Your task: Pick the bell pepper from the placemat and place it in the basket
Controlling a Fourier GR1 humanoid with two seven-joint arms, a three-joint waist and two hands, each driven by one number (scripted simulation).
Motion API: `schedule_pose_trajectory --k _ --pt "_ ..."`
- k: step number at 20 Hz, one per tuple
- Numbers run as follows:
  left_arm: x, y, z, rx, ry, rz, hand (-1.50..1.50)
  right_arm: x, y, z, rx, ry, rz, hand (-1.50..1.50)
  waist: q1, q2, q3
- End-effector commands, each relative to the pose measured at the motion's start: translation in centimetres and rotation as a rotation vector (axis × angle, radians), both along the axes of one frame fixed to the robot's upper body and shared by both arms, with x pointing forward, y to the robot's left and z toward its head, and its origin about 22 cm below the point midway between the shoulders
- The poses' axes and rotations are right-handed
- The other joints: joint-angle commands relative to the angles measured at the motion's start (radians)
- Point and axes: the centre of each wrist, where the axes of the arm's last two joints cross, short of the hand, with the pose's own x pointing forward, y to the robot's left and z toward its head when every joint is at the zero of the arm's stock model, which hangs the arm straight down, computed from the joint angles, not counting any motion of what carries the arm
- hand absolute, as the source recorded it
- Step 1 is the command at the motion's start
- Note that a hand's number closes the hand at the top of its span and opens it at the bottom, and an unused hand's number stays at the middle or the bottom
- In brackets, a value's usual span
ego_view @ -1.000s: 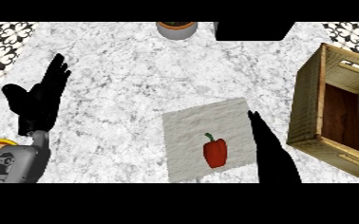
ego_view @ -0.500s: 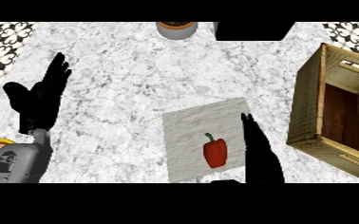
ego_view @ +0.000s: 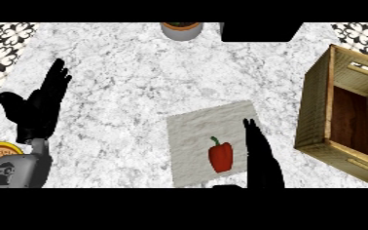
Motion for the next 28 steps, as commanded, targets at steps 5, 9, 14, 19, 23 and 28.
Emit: schedule_pose_trajectory --k 5,9,14,19,23,28 --pt "0.7 -0.4 0.0 0.011 0.002 0.002 0.0 0.0 0.6 -0.1 -0.006 0.017 -0.01 -1.5 -0.003 0.001 0.0" --pt "1.8 -0.2 2.1 -0.002 0.0 0.01 0.0 2.7 0.9 -3.3 -0.065 0.07 -0.037 -1.5 0.0 0.002 0.0" --pt "-1.1 -1.5 0.9 0.026 -0.009 0.012 0.0 0.5 1.7 -2.4 -0.06 0.07 -0.042 -1.5 0.001 -0.001 0.0" --pt "0.8 -1.3 1.1 0.025 0.011 -0.002 0.0 3.4 3.5 -2.8 -0.073 0.067 -0.014 -1.5 0.002 0.001 0.0" --pt "2.4 -1.7 2.6 0.0 0.02 0.003 0.0 1.2 2.8 -6.1 -0.074 0.086 -0.015 -1.5 -0.001 0.001 0.0" --pt "0.3 -0.1 0.7 0.029 -0.007 -0.014 0.0 3.7 0.7 -6.0 -0.067 0.125 -0.013 -1.5 0.001 0.001 0.0"
